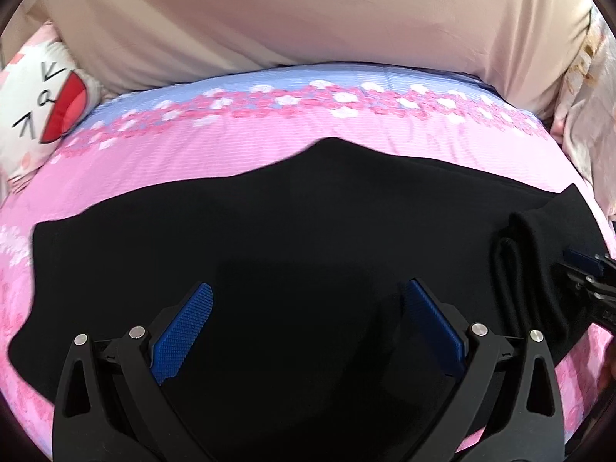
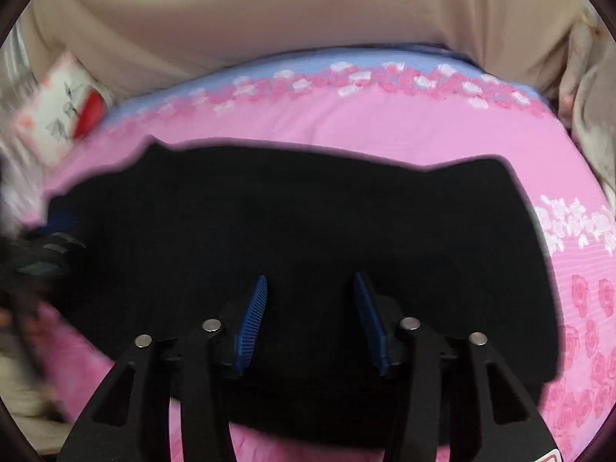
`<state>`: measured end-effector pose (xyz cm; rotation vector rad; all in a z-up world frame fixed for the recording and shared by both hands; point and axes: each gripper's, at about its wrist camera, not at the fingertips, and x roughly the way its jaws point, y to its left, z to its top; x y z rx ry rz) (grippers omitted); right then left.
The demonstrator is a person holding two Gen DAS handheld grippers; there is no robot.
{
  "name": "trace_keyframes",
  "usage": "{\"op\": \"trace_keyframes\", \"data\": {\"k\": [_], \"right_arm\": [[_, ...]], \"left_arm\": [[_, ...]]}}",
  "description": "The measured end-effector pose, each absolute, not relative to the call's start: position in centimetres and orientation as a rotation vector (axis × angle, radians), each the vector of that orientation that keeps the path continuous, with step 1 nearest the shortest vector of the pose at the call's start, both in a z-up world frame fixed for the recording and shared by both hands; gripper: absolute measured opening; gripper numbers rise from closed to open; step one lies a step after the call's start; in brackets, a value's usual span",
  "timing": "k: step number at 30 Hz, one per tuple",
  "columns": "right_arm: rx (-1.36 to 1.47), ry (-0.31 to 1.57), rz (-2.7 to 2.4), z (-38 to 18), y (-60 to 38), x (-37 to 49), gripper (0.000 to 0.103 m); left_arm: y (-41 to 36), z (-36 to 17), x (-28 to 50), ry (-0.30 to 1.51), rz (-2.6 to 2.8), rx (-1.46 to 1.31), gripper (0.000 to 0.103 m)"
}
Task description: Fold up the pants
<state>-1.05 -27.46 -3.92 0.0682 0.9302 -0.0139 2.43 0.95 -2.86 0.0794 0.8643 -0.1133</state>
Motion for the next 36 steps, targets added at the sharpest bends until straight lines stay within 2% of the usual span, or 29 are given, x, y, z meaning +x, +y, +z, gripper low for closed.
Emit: {"op": "trace_keyframes", "data": {"k": [6, 8, 10, 14, 16, 18, 20, 22, 25, 27, 31, 34, 36], "right_arm": [[0.062, 0.878, -0.014, -0.9, -25.7, -0.9, 0.051], [0.052, 0.878, -0.029, -0.6, -25.1, -1.0, 0.061], [0.065, 0.88, -0.032, -0.6, -24.9, -1.1, 0.062], [0.084, 0.901, -0.018, -0.9, -23.5, -0.5, 0.062], [0.08, 0.91, -0.01, -0.9, -23.0, -0.5, 0.062], [0.08, 0.903, -0.012, -0.7, -22.9, -0.7, 0.063], [0.092, 0.882, -0.032, -0.2, -23.5, -1.3, 0.069], [0.112, 0.857, -0.069, 0.5, -24.8, -2.2, 0.069], [0.162, 0.815, -0.139, 1.5, -27.7, -4.0, 0.069], [0.195, 0.785, -0.202, 2.1, -30.4, -5.8, 0.07], [0.261, 0.735, -0.32, 2.7, -35.6, -9.1, 0.071], [0.3, 0.703, -0.38, 2.9, -38.5, -11.2, 0.071], [0.332, 0.69, -0.4, 2.9, -40.2, -12.5, 0.071]], "left_arm": [[12.1, 0.0, -1.1, 0.819, 0.089, -0.02, 0.098], [16.9, 0.0, -2.5, 0.833, 0.21, -0.053, 0.098], [21.6, -1.0, -3.9, 0.865, 0.308, -0.113, 0.098], [25.6, -3.8, -4.3, 0.932, 0.275, -0.334, 0.098], [25.5, -4.2, -4.4, 0.872, 0.279, -0.378, 0.098], [24.1, -4.3, -2.7, 0.864, 0.205, -0.346, 0.096], [22.4, -4.2, -1.2, 0.857, 0.176, -0.275, 0.057], [21.2, -4.0, 0.4, 0.872, 0.066, -0.32, 0.028], [17.8, -0.8, 1.4, 0.837, -0.029, -0.312, 0.027], [13.0, 3.6, 1.2, 0.75, -0.148, -0.238, 0.027], [-0.5, 10.7, -0.3, 0.619, -0.47, -0.07, 0.027], [-10.8, 11.3, -0.9, 0.647, -0.717, -0.022, 0.028], [-16.9, 9.3, -1.1, 0.719, -0.814, 0.027, 0.035]]}}
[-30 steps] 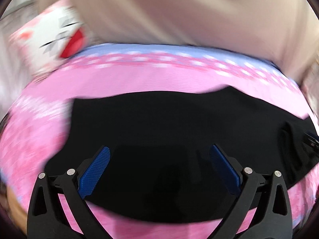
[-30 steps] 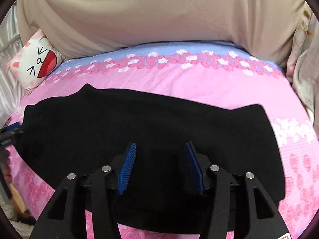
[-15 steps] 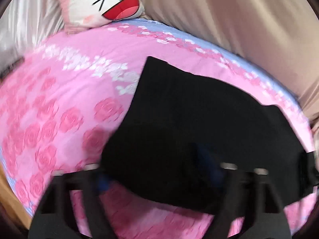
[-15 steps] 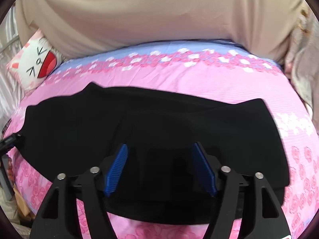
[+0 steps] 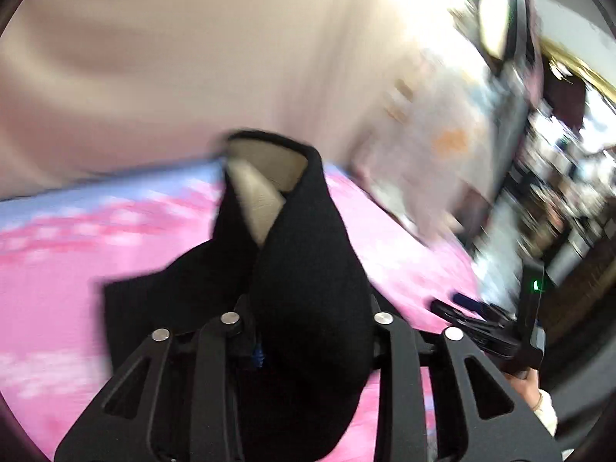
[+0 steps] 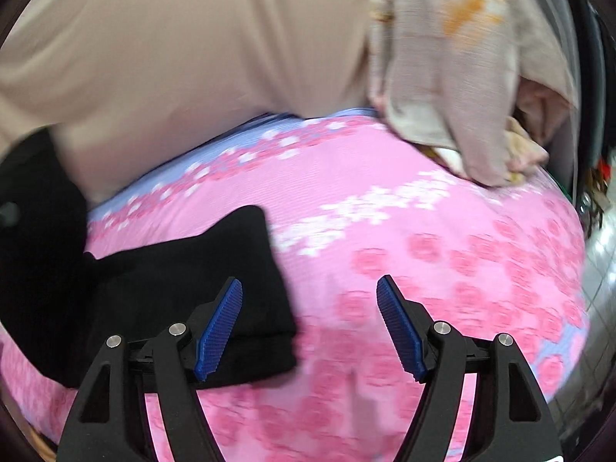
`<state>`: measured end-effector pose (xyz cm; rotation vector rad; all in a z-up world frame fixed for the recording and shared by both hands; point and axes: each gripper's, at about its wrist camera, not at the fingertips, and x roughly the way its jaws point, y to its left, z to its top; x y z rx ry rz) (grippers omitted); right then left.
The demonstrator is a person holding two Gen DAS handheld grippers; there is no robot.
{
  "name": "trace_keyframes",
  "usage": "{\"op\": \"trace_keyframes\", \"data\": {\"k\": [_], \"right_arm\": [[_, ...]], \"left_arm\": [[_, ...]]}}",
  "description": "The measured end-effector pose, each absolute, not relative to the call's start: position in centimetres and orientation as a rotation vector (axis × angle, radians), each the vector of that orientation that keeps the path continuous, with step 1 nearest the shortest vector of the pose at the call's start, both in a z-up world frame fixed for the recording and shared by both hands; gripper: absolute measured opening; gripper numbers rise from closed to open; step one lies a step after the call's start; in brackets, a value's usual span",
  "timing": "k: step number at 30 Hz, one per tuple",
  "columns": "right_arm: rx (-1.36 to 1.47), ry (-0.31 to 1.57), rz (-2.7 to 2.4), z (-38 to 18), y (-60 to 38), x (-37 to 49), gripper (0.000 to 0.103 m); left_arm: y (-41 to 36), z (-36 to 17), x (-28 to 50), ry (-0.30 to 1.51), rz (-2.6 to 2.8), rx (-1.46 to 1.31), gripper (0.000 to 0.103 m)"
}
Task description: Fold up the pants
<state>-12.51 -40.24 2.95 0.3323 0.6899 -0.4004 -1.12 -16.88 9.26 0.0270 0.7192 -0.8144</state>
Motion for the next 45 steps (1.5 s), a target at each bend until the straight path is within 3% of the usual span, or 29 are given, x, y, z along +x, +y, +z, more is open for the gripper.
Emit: {"op": "trace_keyframes", "data": {"k": [1, 3, 6, 8, 10, 15, 22, 24, 26, 29, 31, 33, 35, 38, 42, 45], "right_arm": [[0.345, 0.691, -0.405, 2.8, -40.9, -13.0, 0.071], [0.359, 0.702, -0.415, 2.5, -42.0, -13.8, 0.071], [0.365, 0.709, -0.418, 2.3, -42.9, -14.9, 0.071], [0.367, 0.716, -0.405, 2.1, -43.3, -15.1, 0.071], [0.384, 0.717, -0.371, 2.0, -43.4, -14.9, 0.071], [0.502, 0.724, -0.123, 2.0, -42.4, -12.2, 0.077], [0.403, 0.882, -0.063, -0.4, -40.0, -5.6, 0.076], [0.331, 0.906, -0.083, -0.8, -39.3, -4.0, 0.029], [0.258, 0.88, -0.077, 1.6, -37.8, -3.4, 0.008], [0.229, 0.782, -0.014, 5.7, -37.2, -3.8, 0.008], [0.197, 0.83, -0.091, 4.7, -38.7, -2.7, 0.013], [0.184, 0.959, -0.192, 0.9, -40.7, -1.3, 0.028], [0.288, 0.958, -0.202, -0.7, -42.1, -2.5, 0.034], [0.327, 0.867, -0.219, 0.7, -42.2, -6.0, 0.086], [0.356, 0.902, -0.204, -0.6, -42.5, -7.7, 0.087], [0.463, 0.932, -0.151, -2.8, -43.1, -7.4, 0.085]], "left_arm": [[-20.2, 7.2, -1.2, 0.772, -0.844, 0.075, 0.041], [-24.6, 3.0, -1.4, 0.884, -0.818, 0.144, 0.043], [-25.6, 1.1, -2.5, 0.966, -0.841, 0.133, 0.052], [-24.1, 2.1, -3.0, 0.943, -0.829, 0.104, 0.078], [-20.7, 4.9, -3.1, 0.866, -0.827, 0.019, 0.097], [-12.5, 10.0, -2.1, 0.698, -0.63, -0.035, 0.098], [-2.6, 7.9, 0.9, 0.73, -0.323, -0.055, 0.098], [-1.0, 7.1, 1.3, 0.759, -0.294, -0.062, 0.098], [-0.2, 6.4, 1.1, 0.768, -0.286, -0.06, 0.098], [-0.3, 5.6, 0.7, 0.761, -0.273, -0.026, 0.098], [-1.1, 4.4, 0.7, 0.783, -0.302, -0.029, 0.098], [-2.0, 2.8, 0.8, 0.832, -0.337, -0.053, 0.098], [-2.9, 1.4, 0.9, 0.886, -0.37, -0.061, 0.098], [-3.8, -0.2, 0.7, 0.935, -0.395, -0.081, 0.098], [-5.4, -3.0, 1.2, 1.036, -0.506, -0.165, 0.098], [-6.3, -3.2, 1.4, 0.984, -0.514, -0.139, 0.096]]}}
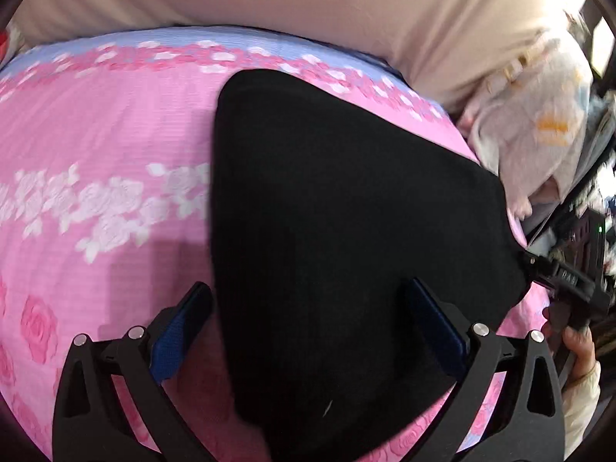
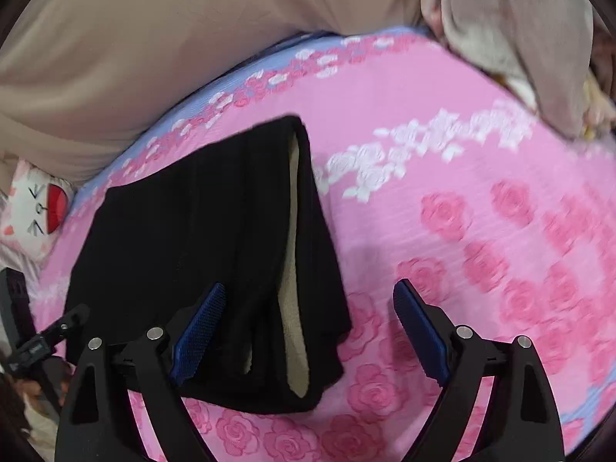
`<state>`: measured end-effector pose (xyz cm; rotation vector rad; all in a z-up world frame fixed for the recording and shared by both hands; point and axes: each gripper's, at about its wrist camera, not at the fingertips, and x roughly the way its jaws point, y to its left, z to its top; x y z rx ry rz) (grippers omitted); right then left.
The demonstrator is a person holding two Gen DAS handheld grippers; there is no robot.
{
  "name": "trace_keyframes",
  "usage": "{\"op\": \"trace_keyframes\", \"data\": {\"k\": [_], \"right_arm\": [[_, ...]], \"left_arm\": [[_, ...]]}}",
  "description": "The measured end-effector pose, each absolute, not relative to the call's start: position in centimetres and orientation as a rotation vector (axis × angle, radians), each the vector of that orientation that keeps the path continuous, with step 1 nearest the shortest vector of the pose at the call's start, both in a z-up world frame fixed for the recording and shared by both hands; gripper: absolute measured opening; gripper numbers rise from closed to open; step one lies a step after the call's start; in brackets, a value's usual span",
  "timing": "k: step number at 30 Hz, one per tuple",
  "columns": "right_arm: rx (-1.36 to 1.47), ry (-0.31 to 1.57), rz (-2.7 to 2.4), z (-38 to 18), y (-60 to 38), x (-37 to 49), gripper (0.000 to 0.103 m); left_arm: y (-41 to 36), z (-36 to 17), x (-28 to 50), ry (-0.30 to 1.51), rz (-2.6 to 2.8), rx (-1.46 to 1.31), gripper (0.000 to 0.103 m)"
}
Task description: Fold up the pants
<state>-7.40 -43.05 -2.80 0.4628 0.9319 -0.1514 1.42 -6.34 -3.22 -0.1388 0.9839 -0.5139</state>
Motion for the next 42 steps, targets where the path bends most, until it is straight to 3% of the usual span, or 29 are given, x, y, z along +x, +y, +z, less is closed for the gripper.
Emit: {"op": "trace_keyframes", "data": {"k": [1, 2, 3, 4, 7, 10, 12, 14, 15, 18, 20, 21, 24, 25, 26, 27, 31, 33, 36, 42], "right_arm": [[0.522, 0.917, -0.108, -3.4, -43.1, -7.3, 0.079], [0.55, 0.908, -0.078, -3.6, -42.8, -7.0, 0.066], [0.563, 0.903, -0.058, -3.6, -42.2, -6.5, 0.062], [0.53, 0.906, -0.065, -3.0, -41.3, -6.2, 0.044], [0.483, 0.837, -0.001, 1.3, -38.6, -6.4, 0.037], [0.405, 0.802, 0.093, 4.6, -34.6, -6.8, 0.036], [0.389, 0.827, 0.109, 3.7, -33.0, -6.9, 0.044], [0.385, 0.9, 0.082, 0.6, -32.6, -6.6, 0.047], [0.396, 0.953, 0.025, -1.4, -33.0, -6.6, 0.052], [0.561, 0.91, -0.006, -2.0, -34.8, -7.8, 0.054], [0.491, 0.86, -0.069, 0.2, -34.6, -7.8, 0.061], [0.421, 0.837, -0.087, 1.4, -34.1, -7.2, 0.068], [0.303, 0.818, -0.079, 2.7, -32.4, -4.3, 0.071], [0.289, 0.833, -0.068, 2.3, -32.2, -3.4, 0.061], [0.265, 0.877, -0.044, 1.4, -31.5, -1.9, 0.011], [0.255, 0.919, -0.038, 0.5, -31.5, -0.8, 0.006], [0.201, 0.888, -0.067, 0.7, -31.6, 0.0, 0.006], [0.253, 0.898, -0.087, 0.3, -32.5, -0.4, 0.016], [0.27, 0.868, -0.117, 1.4, -32.2, -2.2, 0.02], [0.171, 0.876, 0.006, 2.0, -27.3, -2.8, 0.021]], "left_arm": [[-6.3, -3.0, 1.6, 0.975, -0.543, -0.149, 0.072], [-6.1, -2.7, 1.9, 0.983, -0.589, -0.175, 0.052], [-5.7, -2.2, 2.2, 0.982, -0.595, -0.183, 0.041], [-5.0, -1.4, 2.6, 0.974, -0.618, -0.189, 0.026], [-2.4, 1.7, 3.4, 0.947, -0.654, -0.202, 0.021], [0.4, 4.7, 2.7, 0.897, -0.603, -0.135, 0.022], [2.4, 5.0, 1.9, 0.91, -0.56, -0.095, 0.031], [3.4, 3.5, 1.4, 0.96, -0.491, -0.063, 0.055], [3.9, 2.6, 0.7, 0.959, -0.425, -0.031, 0.059], [4.9, 2.3, -1.3, 0.93, -0.354, -0.014, 0.066], [5.1, 3.8, -2.2, 0.877, -0.384, -0.071, 0.089], [4.8, 4.7, -2.3, 0.84, -0.386, -0.079, 0.091], [2.6, 5.5, -1.9, 0.777, -0.375, -0.01, 0.091], [1.9, 5.4, -1.6, 0.771, -0.369, 0.005, 0.091], [1.1, 5.2, -1.3, 0.771, -0.374, 0.014, 0.091], [0.4, 4.8, -0.9, 0.787, -0.382, 0.021, 0.091], [-0.8, 2.8, -0.1, 0.828, -0.358, 0.048, 0.091], [-1.1, 1.9, 0.1, 0.841, -0.332, 0.065, 0.091], [-1.2, 1.0, 0.6, 0.867, -0.3, 0.08, 0.091], [-1.6, -0.4, 1.0, 0.872, -0.24, 0.12, 0.095]]}}
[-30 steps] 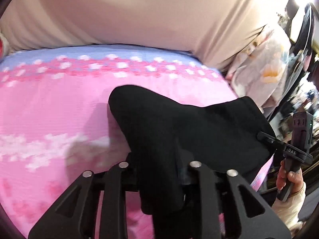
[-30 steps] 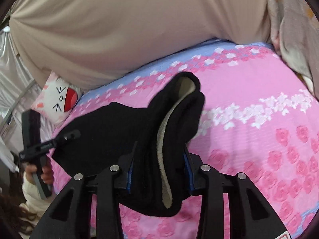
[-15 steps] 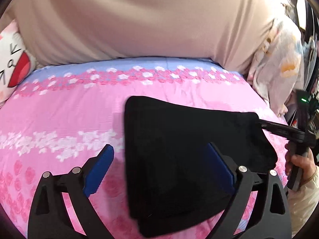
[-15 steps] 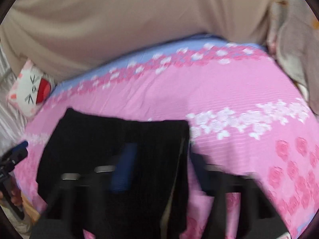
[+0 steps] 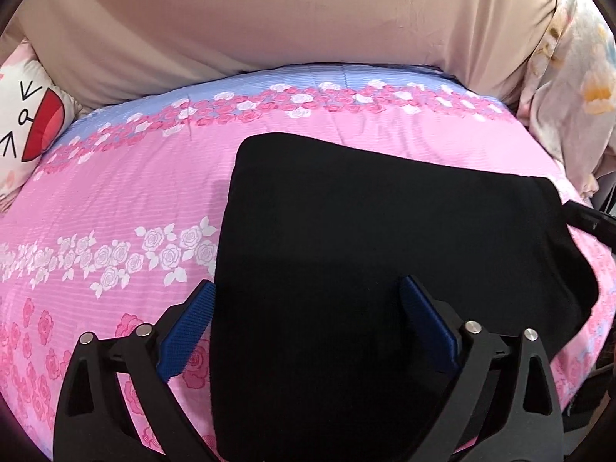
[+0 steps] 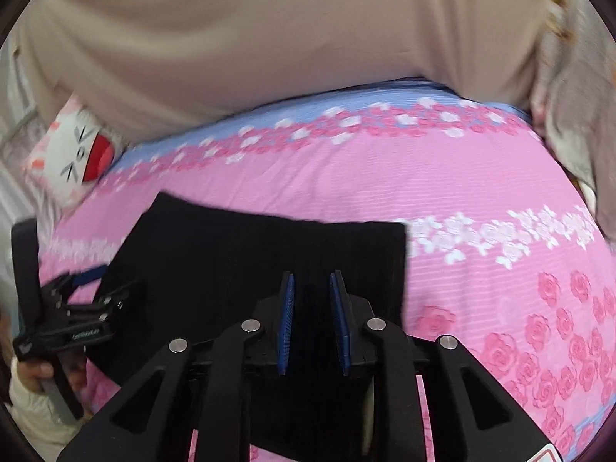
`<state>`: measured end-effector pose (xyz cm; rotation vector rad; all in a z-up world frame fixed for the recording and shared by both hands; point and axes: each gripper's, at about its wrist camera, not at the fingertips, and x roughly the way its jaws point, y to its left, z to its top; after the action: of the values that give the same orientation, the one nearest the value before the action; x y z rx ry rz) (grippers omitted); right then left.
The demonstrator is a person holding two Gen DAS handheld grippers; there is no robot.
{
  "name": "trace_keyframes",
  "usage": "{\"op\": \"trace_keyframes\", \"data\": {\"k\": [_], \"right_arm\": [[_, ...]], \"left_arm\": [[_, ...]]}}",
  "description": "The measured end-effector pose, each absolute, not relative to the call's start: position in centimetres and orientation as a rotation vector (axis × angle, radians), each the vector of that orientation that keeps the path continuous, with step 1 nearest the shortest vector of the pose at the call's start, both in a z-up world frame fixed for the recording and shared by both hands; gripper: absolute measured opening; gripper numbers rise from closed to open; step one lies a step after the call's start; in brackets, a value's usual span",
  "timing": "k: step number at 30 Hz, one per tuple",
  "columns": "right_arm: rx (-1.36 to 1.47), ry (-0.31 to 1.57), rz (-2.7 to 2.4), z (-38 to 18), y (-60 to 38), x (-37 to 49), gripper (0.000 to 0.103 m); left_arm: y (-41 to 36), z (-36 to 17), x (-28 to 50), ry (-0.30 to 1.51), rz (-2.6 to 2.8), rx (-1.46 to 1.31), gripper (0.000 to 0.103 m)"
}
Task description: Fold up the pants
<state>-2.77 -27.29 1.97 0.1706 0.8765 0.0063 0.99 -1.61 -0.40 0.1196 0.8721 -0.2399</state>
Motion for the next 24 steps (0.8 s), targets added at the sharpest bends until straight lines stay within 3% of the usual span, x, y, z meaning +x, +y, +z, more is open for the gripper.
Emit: {"op": "trace_keyframes", "data": {"k": [3, 6, 10, 13, 15, 24], "right_arm": [[0.093, 0.931, -0.016, -0.1, -26.5, -0.2, 0.021], [0.116, 0.922, -0.045, -1.6, -28.1, 2.2, 0.014], [0.104, 0.928, -0.071, -0.9, -27.9, 3.2, 0.015], [0.131, 0.871, -0.076, 1.1, -27.6, 1.0, 0.029], [0.15, 0.838, -0.092, 2.1, -28.0, -1.5, 0.054], [0.428, 0.915, -0.062, -0.5, -32.9, -10.1, 0.057]], "left_arm": [[-1.6, -0.6, 0.9, 0.866, -0.227, 0.122, 0.096], [-1.5, -0.8, 0.9, 0.871, -0.228, 0.114, 0.097], [-1.6, -1.0, 0.9, 0.865, -0.216, 0.122, 0.098], [-1.6, -0.9, 0.7, 0.86, -0.208, 0.133, 0.098], [-1.4, -0.7, 0.4, 0.853, -0.207, 0.133, 0.098], [-0.2, -0.6, -1.5, 0.855, -0.17, 0.155, 0.098]]}}
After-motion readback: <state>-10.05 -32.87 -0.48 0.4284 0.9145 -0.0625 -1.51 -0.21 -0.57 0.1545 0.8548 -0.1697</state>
